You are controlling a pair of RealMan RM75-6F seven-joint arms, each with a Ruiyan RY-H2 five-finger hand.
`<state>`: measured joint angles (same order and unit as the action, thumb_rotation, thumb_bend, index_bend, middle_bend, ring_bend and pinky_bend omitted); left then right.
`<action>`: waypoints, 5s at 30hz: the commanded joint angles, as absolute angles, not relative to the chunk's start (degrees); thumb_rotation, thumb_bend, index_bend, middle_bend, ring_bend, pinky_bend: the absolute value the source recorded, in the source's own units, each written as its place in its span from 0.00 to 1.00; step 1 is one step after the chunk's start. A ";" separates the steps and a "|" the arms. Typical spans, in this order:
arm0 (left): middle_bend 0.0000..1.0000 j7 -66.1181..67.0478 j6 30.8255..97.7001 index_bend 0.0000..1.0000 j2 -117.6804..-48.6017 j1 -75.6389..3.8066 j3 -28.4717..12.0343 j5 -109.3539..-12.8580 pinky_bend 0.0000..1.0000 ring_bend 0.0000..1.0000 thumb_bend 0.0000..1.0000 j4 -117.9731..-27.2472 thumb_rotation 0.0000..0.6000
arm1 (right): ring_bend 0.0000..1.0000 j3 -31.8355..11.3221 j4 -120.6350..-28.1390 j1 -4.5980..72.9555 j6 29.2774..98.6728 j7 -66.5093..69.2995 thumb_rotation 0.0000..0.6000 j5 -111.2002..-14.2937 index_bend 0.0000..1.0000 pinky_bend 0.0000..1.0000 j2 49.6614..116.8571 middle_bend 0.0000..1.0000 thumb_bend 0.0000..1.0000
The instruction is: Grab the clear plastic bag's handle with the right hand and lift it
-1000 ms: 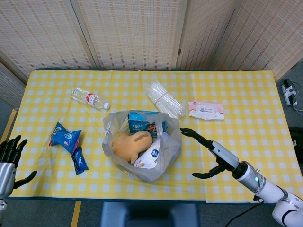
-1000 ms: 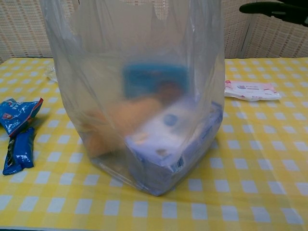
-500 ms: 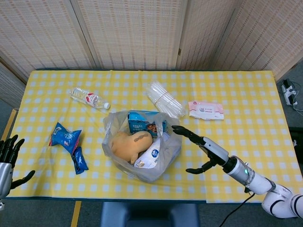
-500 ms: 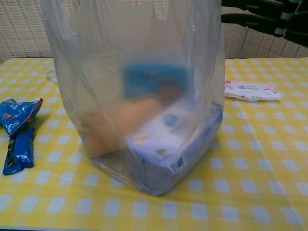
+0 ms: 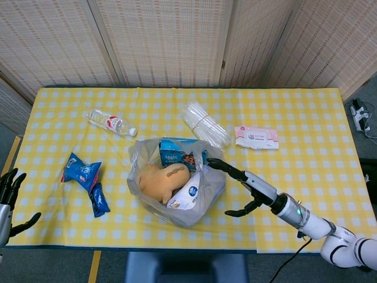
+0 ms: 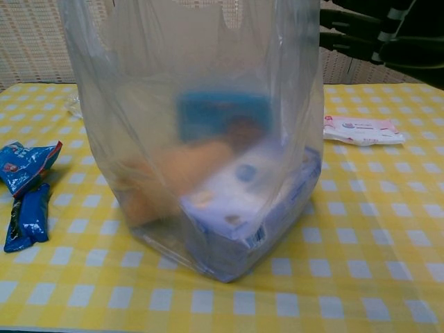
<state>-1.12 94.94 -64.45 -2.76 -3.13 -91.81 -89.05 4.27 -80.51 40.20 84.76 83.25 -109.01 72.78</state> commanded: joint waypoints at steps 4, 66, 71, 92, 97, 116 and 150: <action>0.02 -1.16 94.68 0.00 -64.45 -2.83 -3.11 -91.78 0.00 0.02 0.19 -89.03 1.00 | 0.02 5.30 -81.57 38.86 87.47 81.21 1.00 -109.48 0.00 0.00 71.61 0.00 0.26; 0.03 -1.61 94.73 0.00 -64.15 -2.59 -3.12 -91.86 0.00 0.03 0.19 -89.30 1.00 | 0.07 -0.53 -92.38 47.08 71.78 47.47 1.00 -104.78 0.00 0.00 69.91 0.00 0.26; 0.03 -1.96 94.78 0.00 -64.04 -2.53 -3.18 -91.75 0.00 0.03 0.19 -89.25 1.00 | 0.06 -1.07 -91.72 48.09 70.61 48.31 1.00 -103.99 0.00 0.00 70.84 0.00 0.26; 0.03 -6.03 96.65 0.00 -62.80 -1.79 -3.69 -91.70 0.00 0.03 0.19 -88.80 1.00 | 0.06 -3.36 -90.96 53.78 63.24 55.85 1.00 -99.63 0.00 0.00 74.46 0.00 0.25; 0.03 -6.68 97.18 0.00 -62.59 -1.56 -3.65 -92.02 0.00 0.03 0.19 -88.77 1.00 | 0.06 -4.06 -91.62 54.91 61.78 53.38 1.00 -99.12 0.00 0.00 75.20 0.00 0.25; 0.03 -7.86 97.62 0.00 -62.22 -1.33 -3.42 -92.76 0.00 0.03 0.19 -88.73 1.00 | 0.06 -5.48 -85.37 56.76 62.08 55.27 1.00 -97.65 0.00 0.00 81.21 0.00 0.25; 0.03 -9.56 98.07 0.00 -61.79 -1.20 -3.49 -93.11 0.00 0.03 0.19 -88.35 1.00 | 0.08 -7.40 -74.49 63.00 64.00 64.32 1.00 -98.22 0.00 0.00 90.25 0.00 0.24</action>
